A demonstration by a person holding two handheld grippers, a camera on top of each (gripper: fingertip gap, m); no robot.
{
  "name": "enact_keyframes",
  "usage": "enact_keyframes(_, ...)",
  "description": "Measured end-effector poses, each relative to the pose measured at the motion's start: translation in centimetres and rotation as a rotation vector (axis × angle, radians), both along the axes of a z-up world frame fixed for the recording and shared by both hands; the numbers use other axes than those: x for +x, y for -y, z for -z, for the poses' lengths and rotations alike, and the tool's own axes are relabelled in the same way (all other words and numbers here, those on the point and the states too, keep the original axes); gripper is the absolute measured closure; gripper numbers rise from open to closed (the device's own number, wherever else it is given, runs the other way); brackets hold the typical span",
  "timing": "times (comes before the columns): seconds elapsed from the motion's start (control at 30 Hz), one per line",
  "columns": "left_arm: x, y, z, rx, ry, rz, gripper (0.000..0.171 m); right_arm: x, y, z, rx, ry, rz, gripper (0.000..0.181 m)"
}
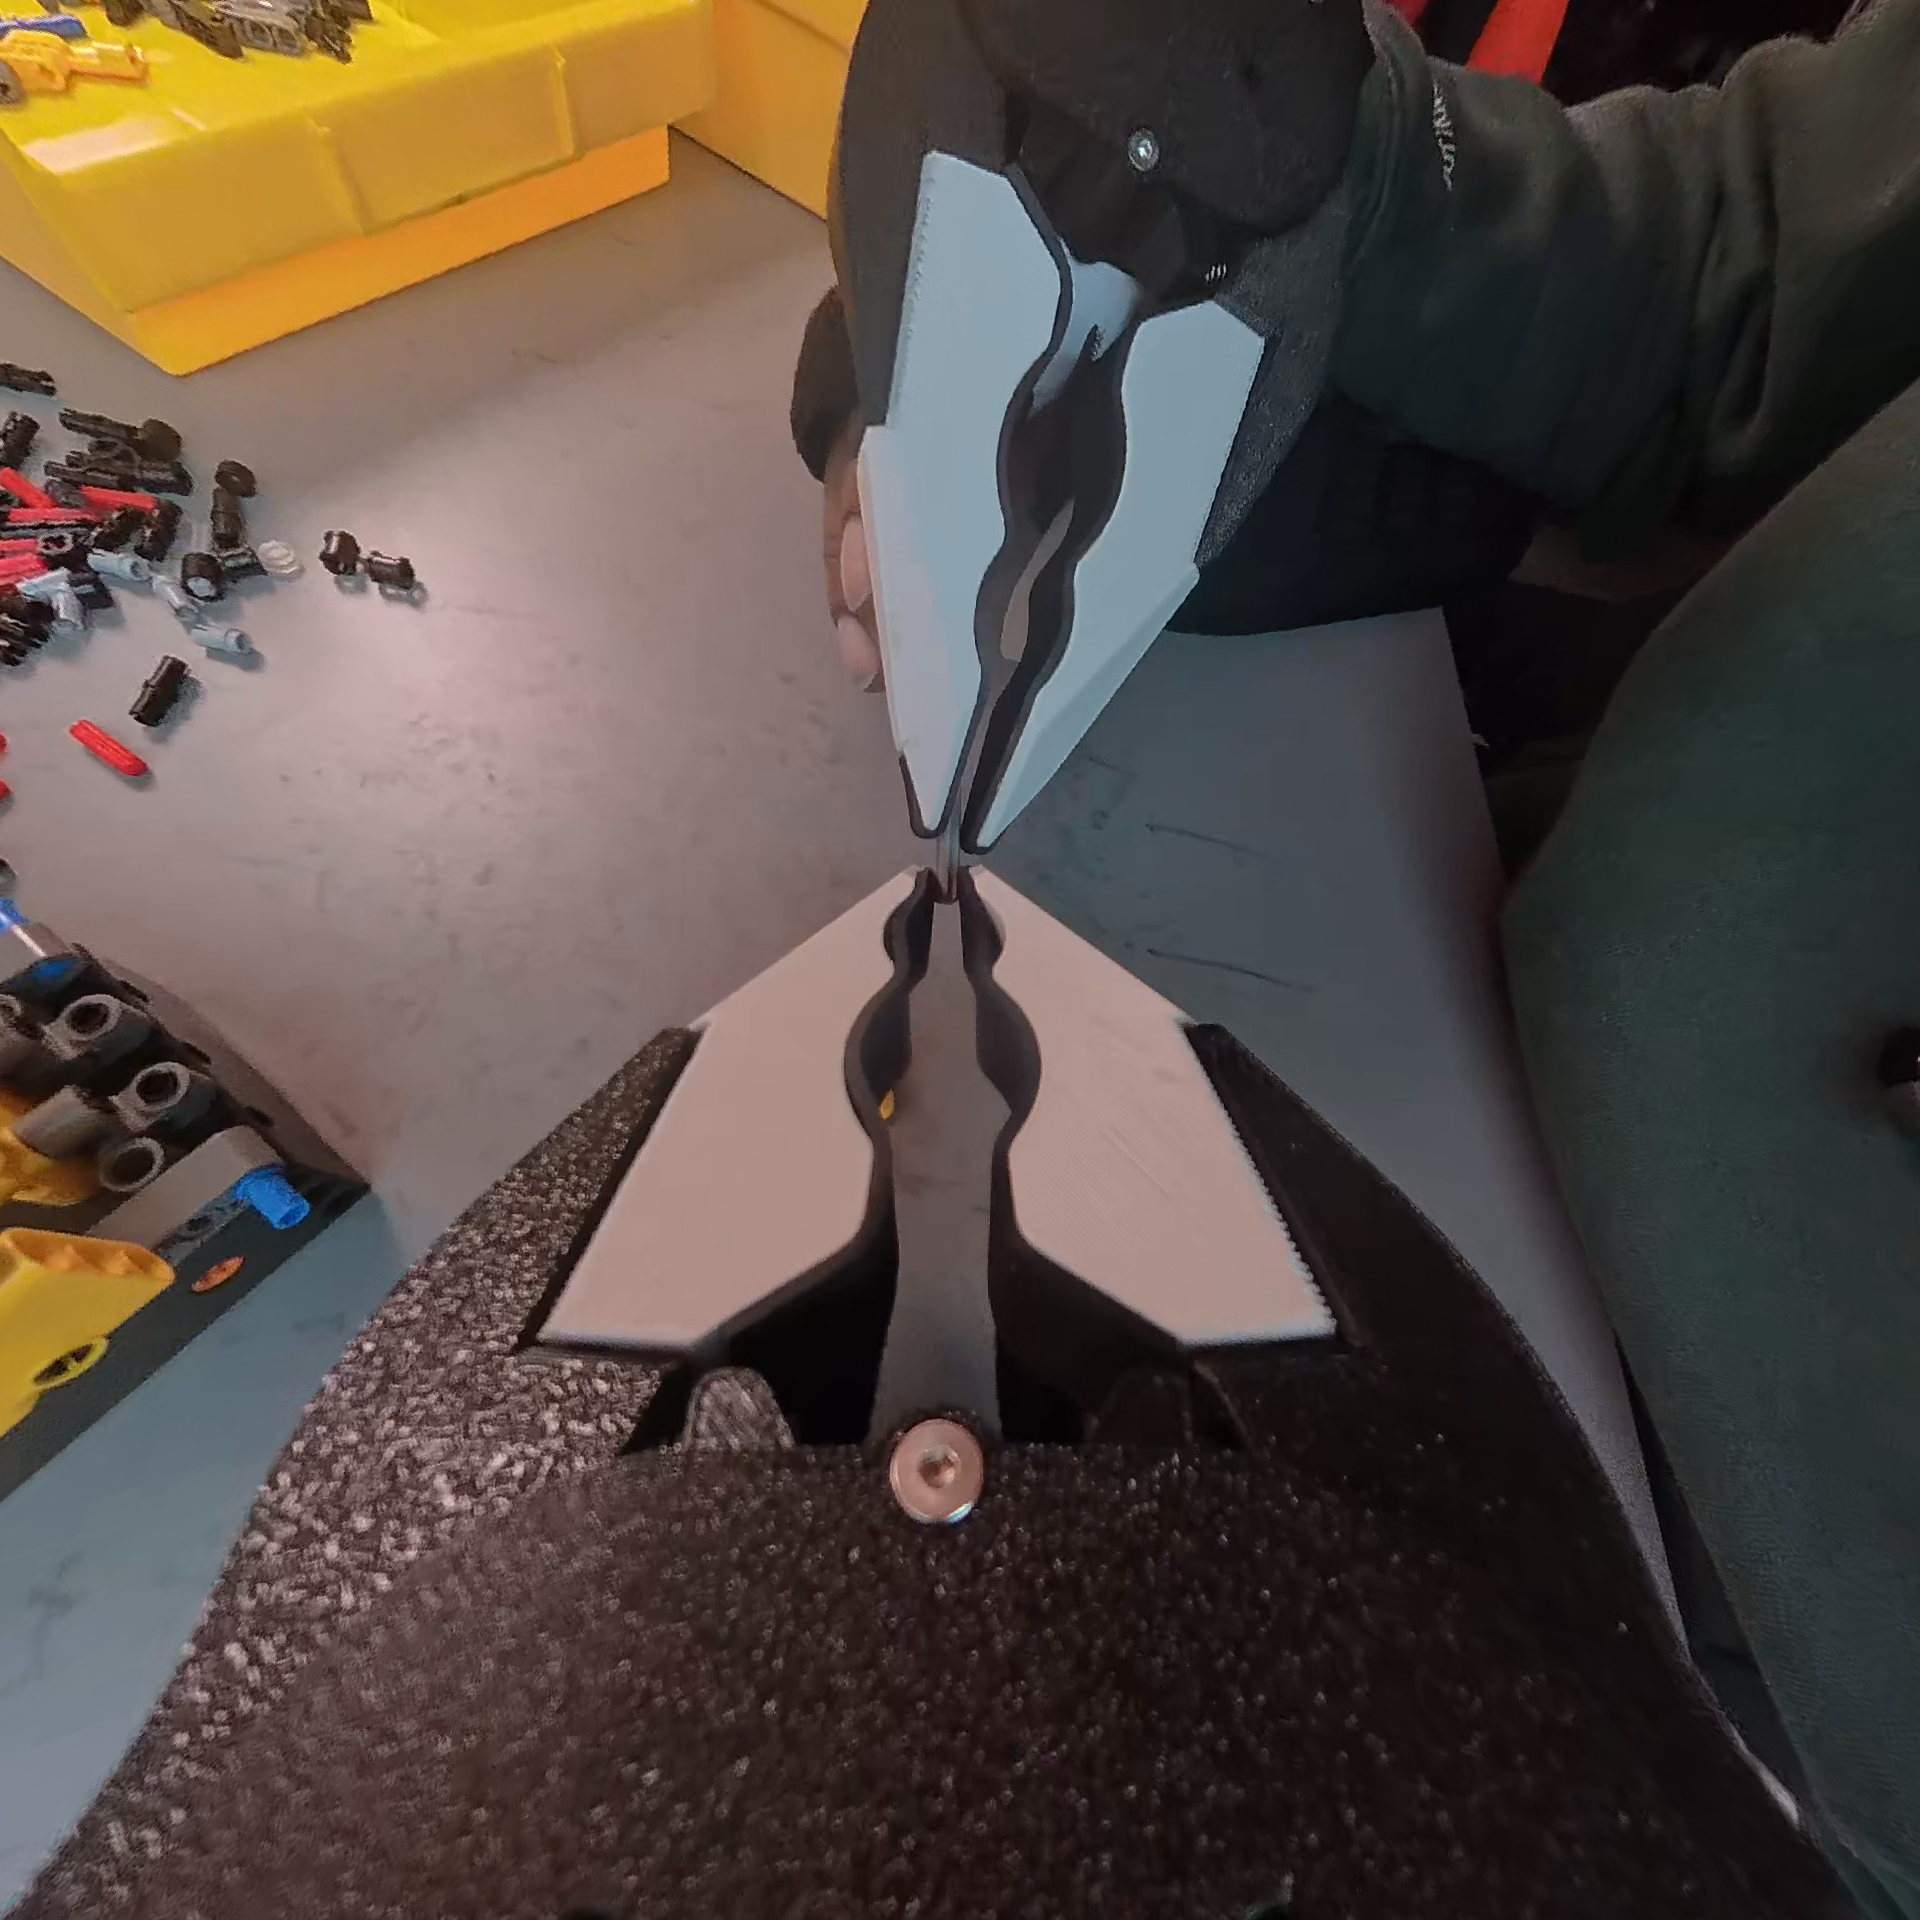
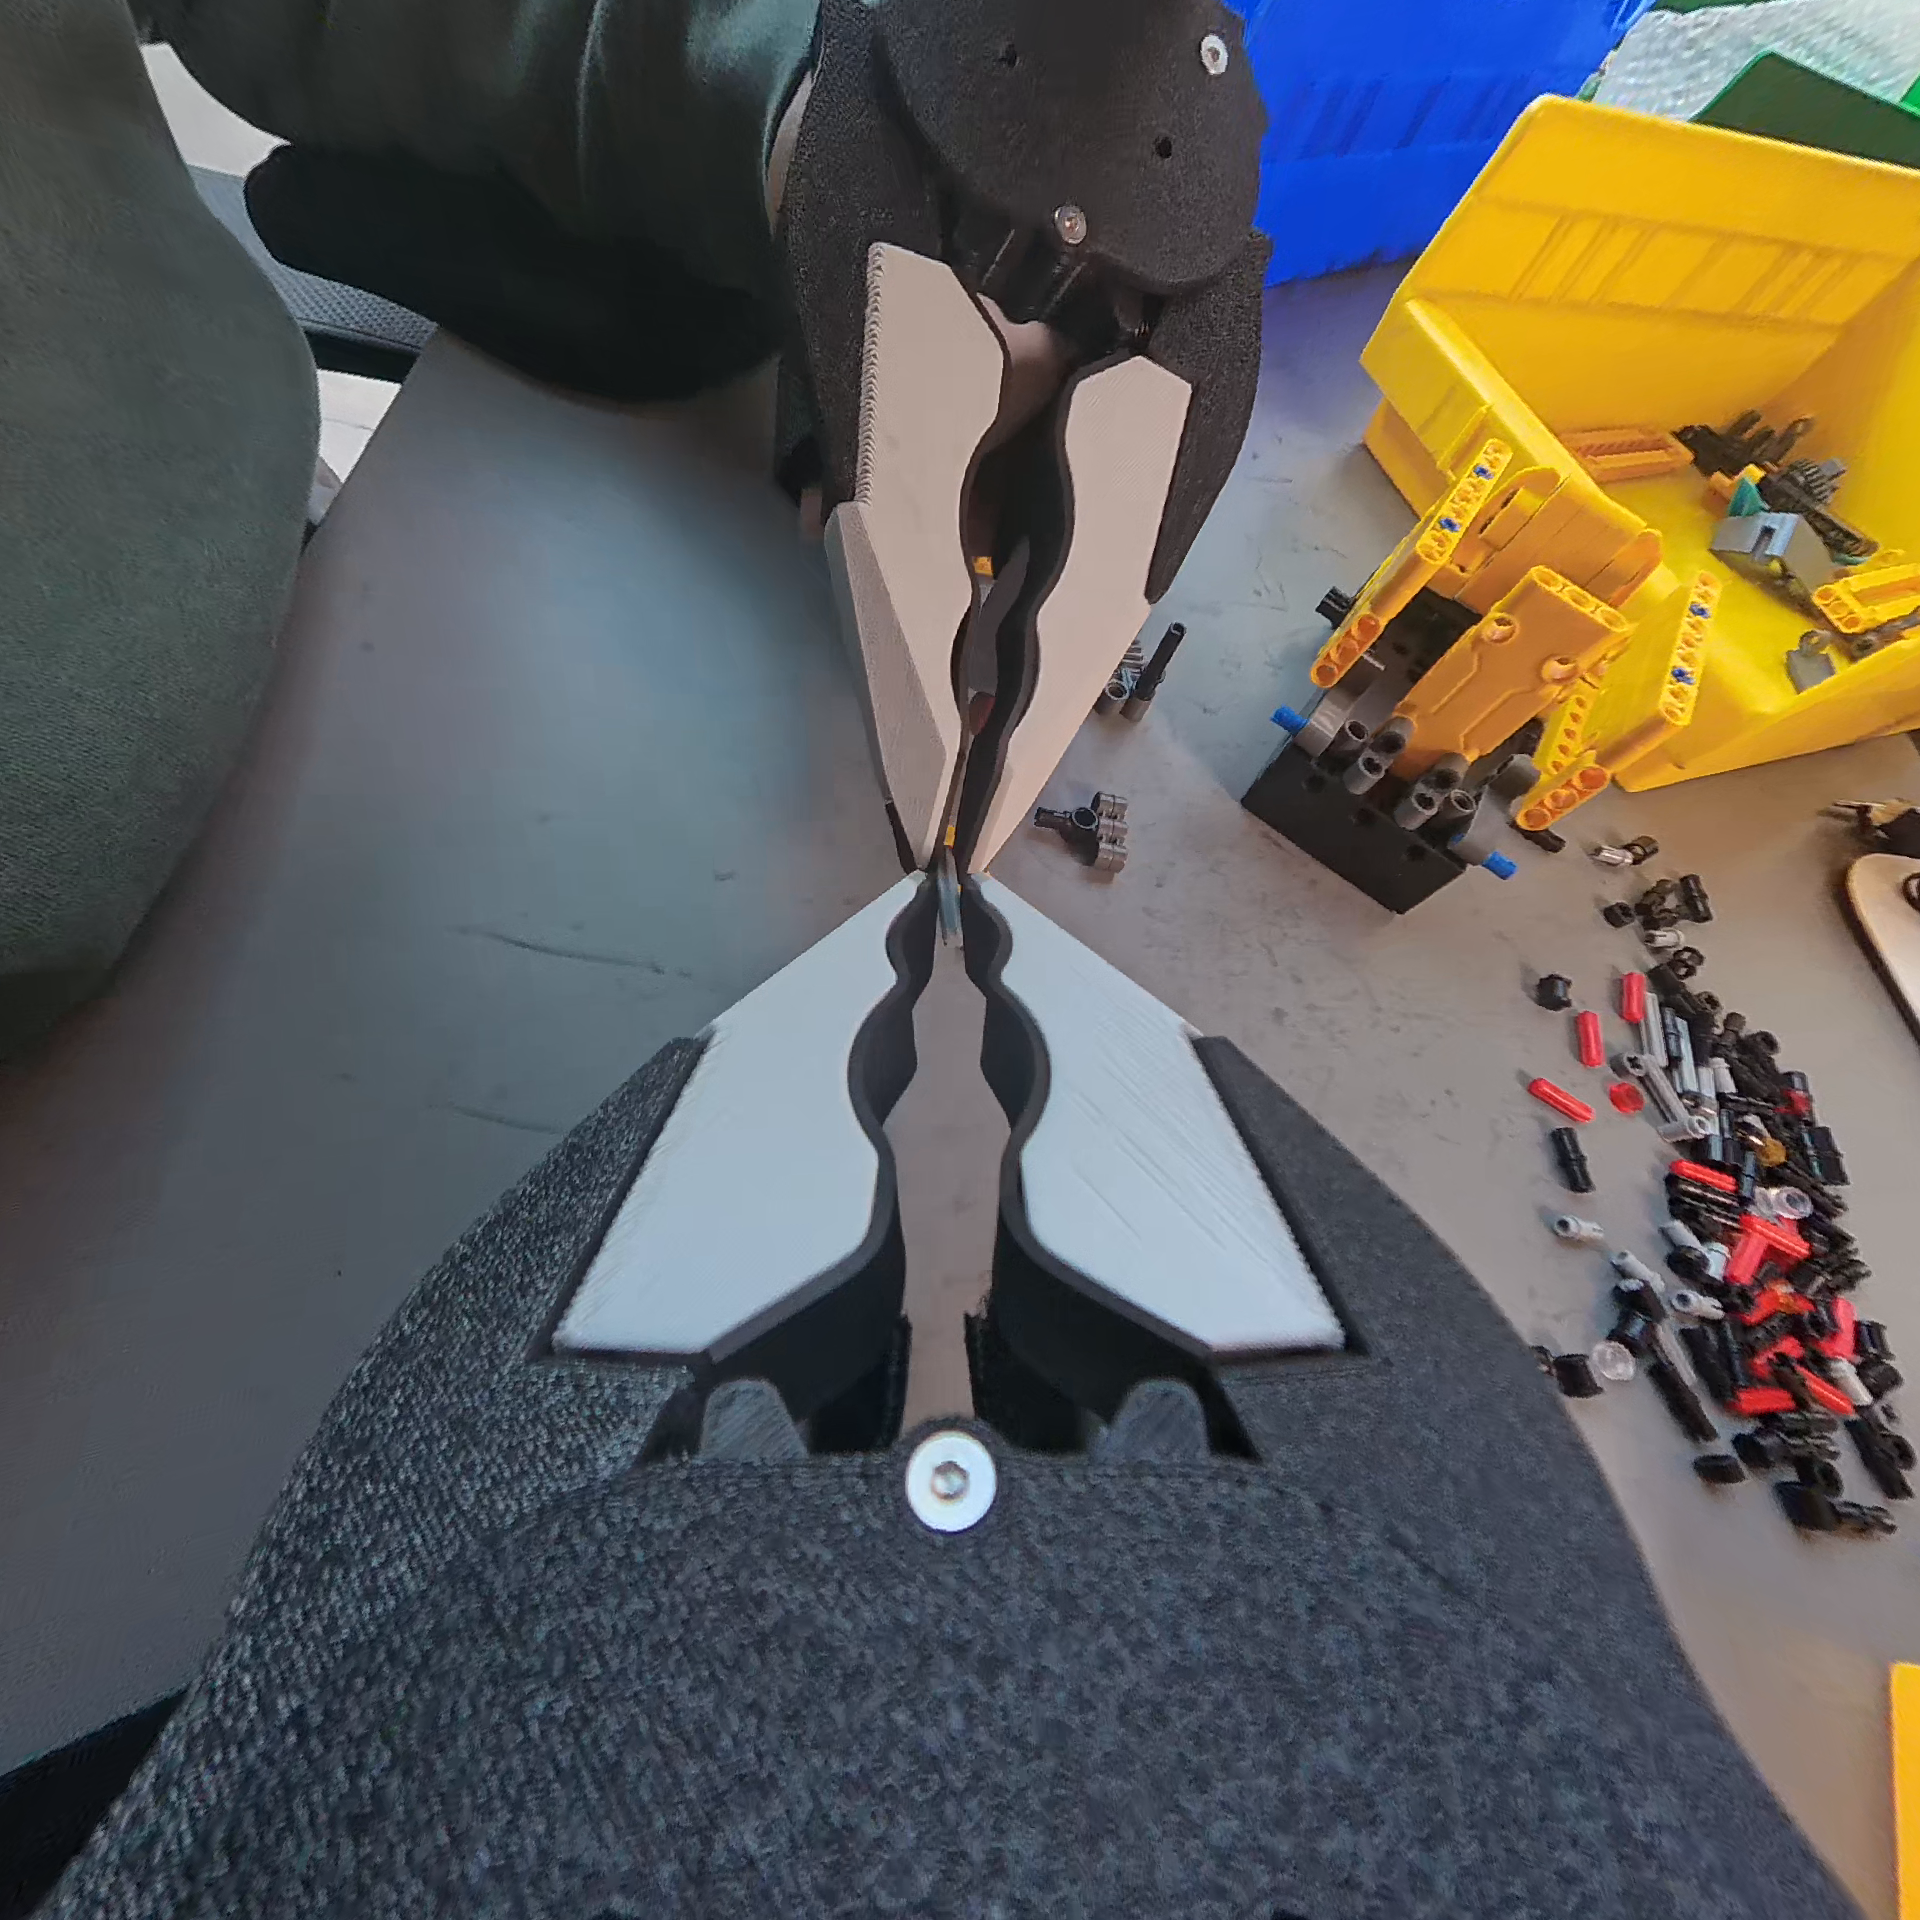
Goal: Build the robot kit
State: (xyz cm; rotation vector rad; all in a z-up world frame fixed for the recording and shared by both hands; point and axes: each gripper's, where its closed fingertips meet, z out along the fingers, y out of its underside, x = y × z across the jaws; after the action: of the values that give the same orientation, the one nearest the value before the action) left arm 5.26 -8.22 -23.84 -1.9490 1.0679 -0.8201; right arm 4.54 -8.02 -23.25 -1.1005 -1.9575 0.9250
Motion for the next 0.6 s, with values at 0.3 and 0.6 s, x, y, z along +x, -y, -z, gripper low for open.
enact_keyframes(0.3, -0.2, -0.1, -0.7, -0.017, 0.06, -0.018, 0.16, 0.0, -0.2, -0.2, -0.002, -0.011, 0.005, 0.178)
enact_keyframes(0.6, -0.2, 0.3, -1.2, -0.016, 0.076, 0.005, 0.169, 0.0, 0.3, -0.9, -0.035, -0.04, -0.016, 0.178)
